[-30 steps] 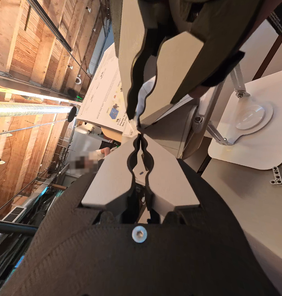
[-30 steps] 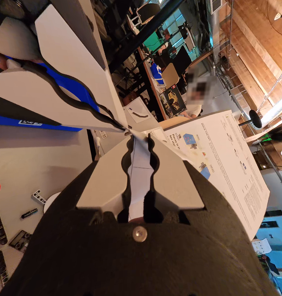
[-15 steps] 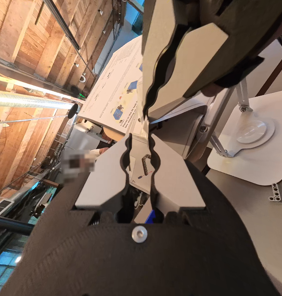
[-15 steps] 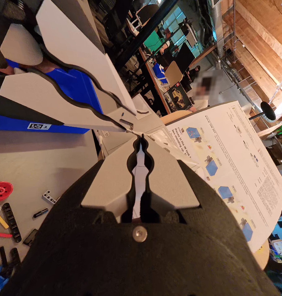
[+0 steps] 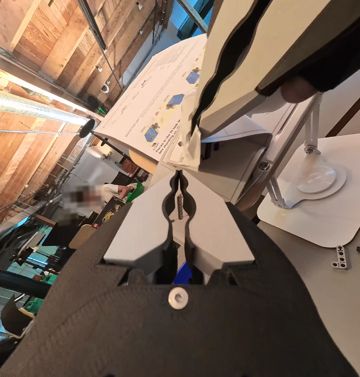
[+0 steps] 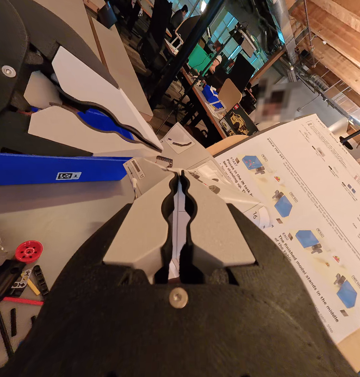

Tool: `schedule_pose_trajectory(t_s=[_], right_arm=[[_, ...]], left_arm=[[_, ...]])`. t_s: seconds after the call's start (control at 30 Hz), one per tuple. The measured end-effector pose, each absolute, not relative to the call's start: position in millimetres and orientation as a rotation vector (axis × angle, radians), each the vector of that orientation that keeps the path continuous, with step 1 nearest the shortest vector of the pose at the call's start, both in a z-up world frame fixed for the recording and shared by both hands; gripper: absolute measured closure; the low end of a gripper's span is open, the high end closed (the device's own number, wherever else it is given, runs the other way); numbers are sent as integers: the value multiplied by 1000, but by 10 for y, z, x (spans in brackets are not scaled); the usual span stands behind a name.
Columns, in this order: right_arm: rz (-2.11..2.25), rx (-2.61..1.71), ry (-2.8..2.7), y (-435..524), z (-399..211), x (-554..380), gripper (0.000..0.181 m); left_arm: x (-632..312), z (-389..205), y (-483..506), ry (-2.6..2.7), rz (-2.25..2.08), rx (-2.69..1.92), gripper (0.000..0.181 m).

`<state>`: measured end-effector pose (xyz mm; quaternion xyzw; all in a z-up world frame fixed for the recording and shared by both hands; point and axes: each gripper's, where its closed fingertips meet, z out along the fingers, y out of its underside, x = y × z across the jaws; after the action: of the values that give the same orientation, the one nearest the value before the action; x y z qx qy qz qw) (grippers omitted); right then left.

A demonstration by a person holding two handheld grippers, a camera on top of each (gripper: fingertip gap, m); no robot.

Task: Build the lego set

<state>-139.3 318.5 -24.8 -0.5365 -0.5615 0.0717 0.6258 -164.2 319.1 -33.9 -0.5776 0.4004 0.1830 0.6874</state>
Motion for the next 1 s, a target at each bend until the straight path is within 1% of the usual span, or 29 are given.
schedule_pose_trajectory(t_s=[1.0], right_arm=[[235,-1295,-1211,3223,-214,-1248,180]], left_arm=[[-1796,-396,3255,841,368,-1329,181]])
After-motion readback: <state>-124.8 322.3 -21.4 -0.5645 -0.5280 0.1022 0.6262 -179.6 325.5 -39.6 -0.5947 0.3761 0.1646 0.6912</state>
